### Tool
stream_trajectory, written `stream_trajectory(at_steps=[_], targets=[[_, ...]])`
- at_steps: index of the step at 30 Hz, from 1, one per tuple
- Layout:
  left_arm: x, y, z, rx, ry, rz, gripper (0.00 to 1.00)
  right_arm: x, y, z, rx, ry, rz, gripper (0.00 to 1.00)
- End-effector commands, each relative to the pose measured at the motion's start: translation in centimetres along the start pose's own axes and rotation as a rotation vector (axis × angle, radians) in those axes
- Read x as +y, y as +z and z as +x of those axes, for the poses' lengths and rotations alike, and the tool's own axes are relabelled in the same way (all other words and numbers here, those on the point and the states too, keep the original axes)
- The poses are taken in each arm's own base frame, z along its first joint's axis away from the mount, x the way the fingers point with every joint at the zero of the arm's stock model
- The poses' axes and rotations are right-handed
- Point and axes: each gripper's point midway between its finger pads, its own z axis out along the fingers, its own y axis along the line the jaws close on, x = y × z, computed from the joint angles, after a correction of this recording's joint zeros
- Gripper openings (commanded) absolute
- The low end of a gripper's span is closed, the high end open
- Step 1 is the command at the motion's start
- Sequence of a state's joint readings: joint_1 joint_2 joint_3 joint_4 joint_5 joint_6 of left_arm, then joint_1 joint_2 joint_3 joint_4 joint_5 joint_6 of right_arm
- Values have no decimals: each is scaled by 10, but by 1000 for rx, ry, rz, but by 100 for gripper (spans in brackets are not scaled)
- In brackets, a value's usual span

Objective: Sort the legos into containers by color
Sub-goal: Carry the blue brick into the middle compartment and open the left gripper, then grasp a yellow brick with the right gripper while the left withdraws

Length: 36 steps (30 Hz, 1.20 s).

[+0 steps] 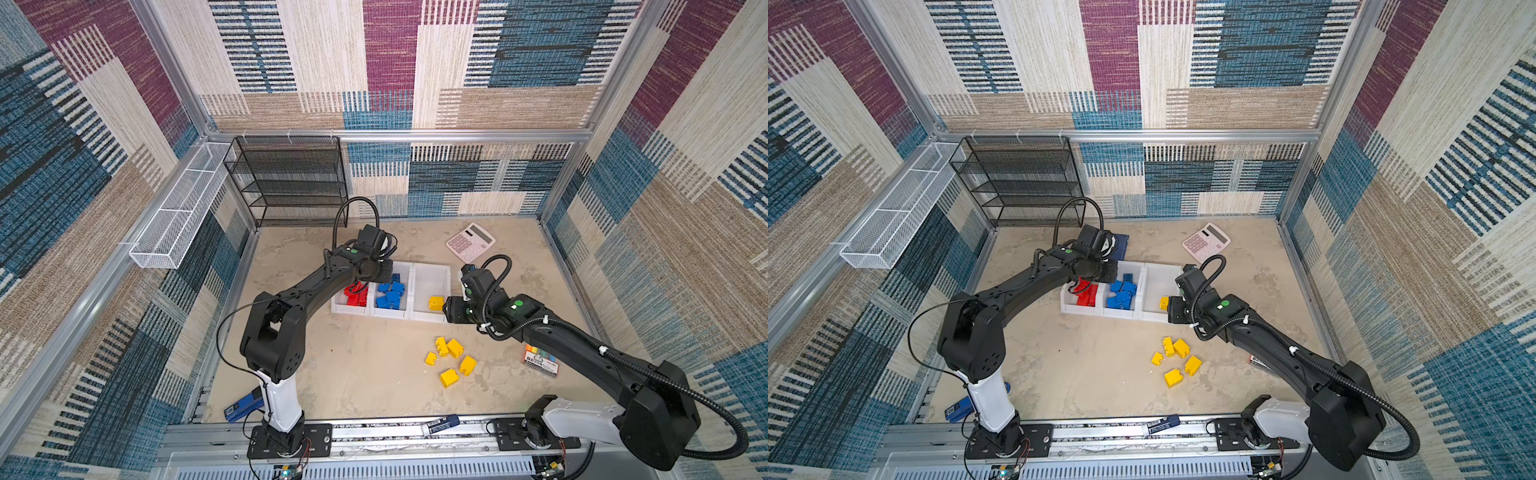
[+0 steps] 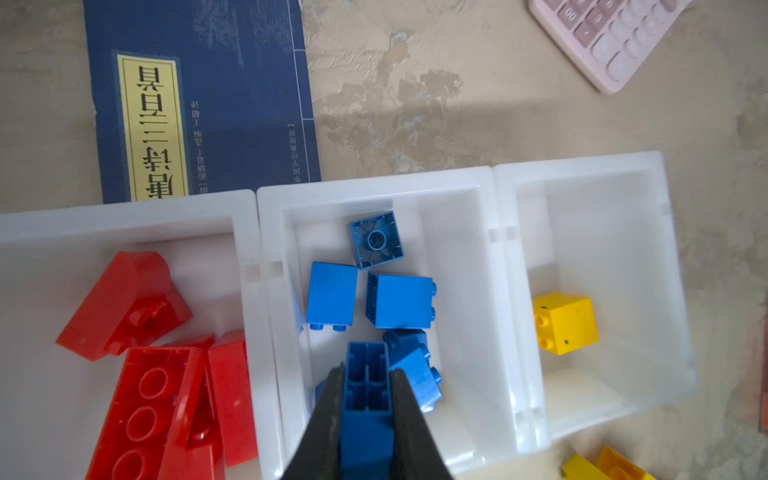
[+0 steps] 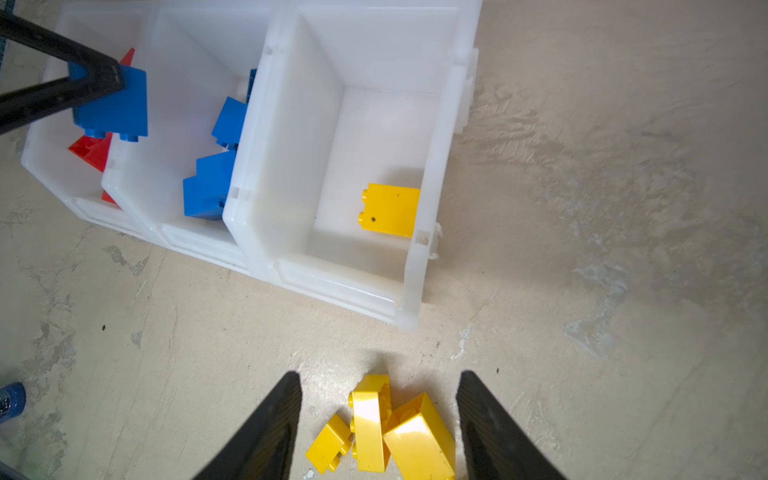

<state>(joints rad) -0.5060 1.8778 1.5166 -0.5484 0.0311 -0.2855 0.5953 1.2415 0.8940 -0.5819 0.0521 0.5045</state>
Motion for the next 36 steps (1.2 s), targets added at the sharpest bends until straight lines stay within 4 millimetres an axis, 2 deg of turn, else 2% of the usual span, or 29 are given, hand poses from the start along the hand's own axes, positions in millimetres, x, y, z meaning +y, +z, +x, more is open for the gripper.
stream_trajectory(at_steps=[1,8,15,19,23,29,32,36], targets=[[9,5,0,15,39,-43,22,-1,-2,2,3,19,-2,62],[8,-1,-6,-11,27,-29,45,-1,-3,1,1,16,0,63],[8,-23,5,-27,15,-6,48,-2,-1,3,9,16,4,63],[14,-39,34,-25,-10,6,49,-6,1,9,26,14,19,63],[23,-56,73,-27,-62,19,49,-12,10,23,72,10,39,63],[36,-78,123,-62,-189,31,50,-11,24,39,141,-7,20,59],[40,-83,140,-83,-247,47,50,-4,29,42,162,-25,1,57],[42,-88,151,-110,-283,66,50,8,35,46,186,-56,-11,57]])
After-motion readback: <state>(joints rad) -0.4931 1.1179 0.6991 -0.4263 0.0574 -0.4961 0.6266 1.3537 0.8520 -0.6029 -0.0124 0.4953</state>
